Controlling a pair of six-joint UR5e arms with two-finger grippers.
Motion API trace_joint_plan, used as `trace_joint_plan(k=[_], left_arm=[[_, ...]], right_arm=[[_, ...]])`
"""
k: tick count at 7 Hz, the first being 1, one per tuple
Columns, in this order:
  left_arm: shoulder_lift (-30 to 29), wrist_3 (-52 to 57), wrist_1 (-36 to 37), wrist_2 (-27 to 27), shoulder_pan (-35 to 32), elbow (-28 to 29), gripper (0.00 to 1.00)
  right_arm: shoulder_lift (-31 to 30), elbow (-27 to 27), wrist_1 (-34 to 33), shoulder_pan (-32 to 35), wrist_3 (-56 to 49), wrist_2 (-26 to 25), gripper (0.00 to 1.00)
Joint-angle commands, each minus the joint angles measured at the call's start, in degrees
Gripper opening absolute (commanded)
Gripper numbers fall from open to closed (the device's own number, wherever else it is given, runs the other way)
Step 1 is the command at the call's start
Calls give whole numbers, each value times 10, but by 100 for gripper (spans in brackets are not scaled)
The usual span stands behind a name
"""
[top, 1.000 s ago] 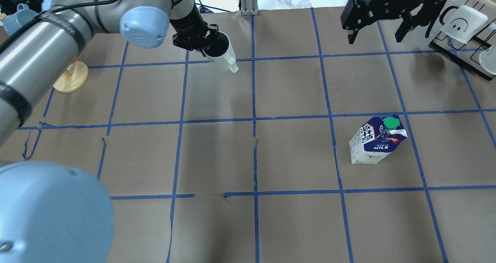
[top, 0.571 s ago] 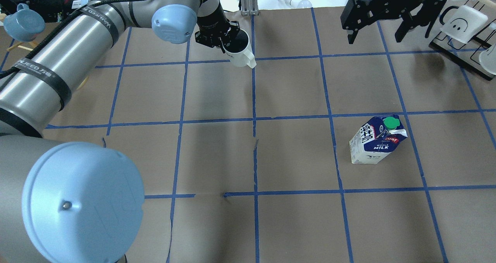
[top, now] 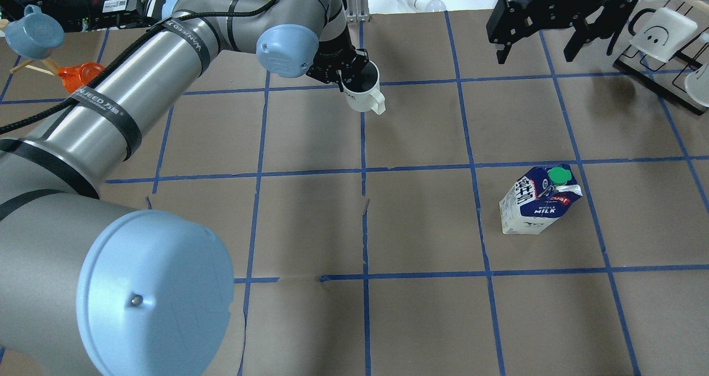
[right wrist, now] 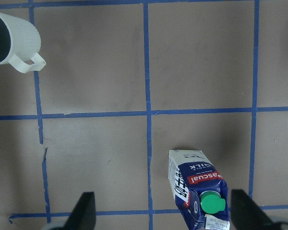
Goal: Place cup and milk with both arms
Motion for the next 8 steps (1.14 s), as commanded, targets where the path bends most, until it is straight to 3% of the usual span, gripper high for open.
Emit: trace_joint_plan(k=[1,3,8], left_arm=[[-1,0,12,2,-10,-8,0],[2,1,18,3,-23,-33,0],[87,54,26,32,-10,-188,0]], right_arm=[[0,0,0,0,0,-2,100],[2,0,0,0,0,-1,100],[5,0,1,-1,0,3,100]])
